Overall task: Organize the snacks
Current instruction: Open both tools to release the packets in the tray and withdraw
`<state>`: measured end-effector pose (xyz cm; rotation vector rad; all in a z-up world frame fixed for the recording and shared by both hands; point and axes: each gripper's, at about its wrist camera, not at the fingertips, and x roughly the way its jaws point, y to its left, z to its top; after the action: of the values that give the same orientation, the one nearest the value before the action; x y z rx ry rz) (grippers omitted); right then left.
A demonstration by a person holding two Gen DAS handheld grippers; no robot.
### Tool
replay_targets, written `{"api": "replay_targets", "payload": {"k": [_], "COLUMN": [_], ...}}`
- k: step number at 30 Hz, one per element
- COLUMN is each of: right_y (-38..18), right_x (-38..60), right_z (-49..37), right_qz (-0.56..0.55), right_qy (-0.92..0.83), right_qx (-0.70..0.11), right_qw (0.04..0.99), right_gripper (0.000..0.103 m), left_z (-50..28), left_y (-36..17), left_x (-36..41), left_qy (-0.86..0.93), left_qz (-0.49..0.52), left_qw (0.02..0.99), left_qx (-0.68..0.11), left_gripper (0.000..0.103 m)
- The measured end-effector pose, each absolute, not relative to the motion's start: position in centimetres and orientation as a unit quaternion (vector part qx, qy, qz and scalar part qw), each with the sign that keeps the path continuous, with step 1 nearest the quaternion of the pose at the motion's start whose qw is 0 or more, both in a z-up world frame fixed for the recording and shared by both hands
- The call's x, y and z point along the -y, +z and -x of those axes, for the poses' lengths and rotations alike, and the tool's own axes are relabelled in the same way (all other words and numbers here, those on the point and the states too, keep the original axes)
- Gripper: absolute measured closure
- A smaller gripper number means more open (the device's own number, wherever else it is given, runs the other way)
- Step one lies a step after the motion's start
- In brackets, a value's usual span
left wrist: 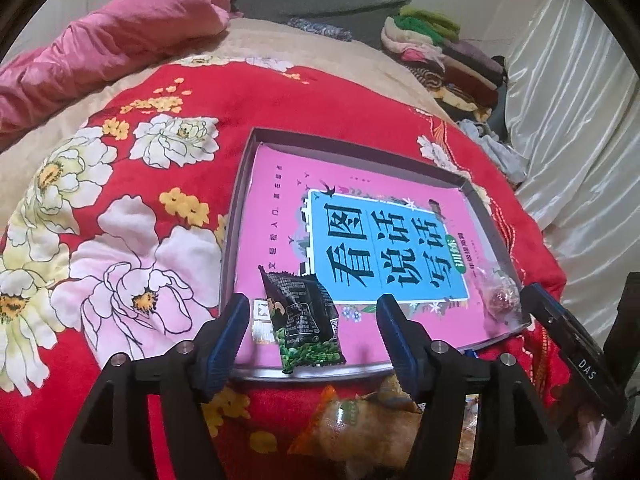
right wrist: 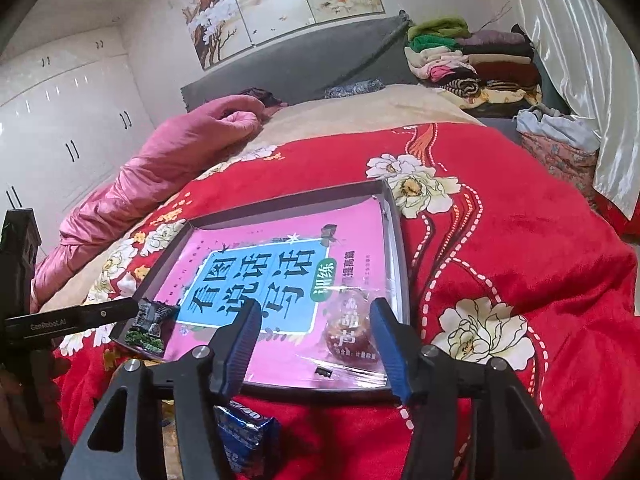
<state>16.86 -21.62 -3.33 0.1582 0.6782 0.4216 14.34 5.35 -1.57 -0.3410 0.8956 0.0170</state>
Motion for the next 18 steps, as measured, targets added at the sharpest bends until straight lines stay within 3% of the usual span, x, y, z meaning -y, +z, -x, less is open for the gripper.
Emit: {"api": "replay_targets", "payload": {"k": [5, 18], "right_y": [-3.1, -2.1], "right_x": [21.5, 21.0], "right_z": [-16.7, -15.8], "right_qz": [-0.076, -0.07], "right_qy": [0.21, 0.236], "right_qx": [-0.327, -0.305], "right_qw": [0.918, 0.92], "right_gripper": [0.044, 0.041], "left_z": [-13.7, -11.5], "left_y": [-0.8, 0.3], "left_x": [-5.6, -5.6], "left_qy": [0.004, -0.009], "left_qz": [0.17, 0.165], "left_qw": [0.889, 0.895], "left_qx": [-0.425, -0.414], "left_gripper": [0.028, 0.024]}}
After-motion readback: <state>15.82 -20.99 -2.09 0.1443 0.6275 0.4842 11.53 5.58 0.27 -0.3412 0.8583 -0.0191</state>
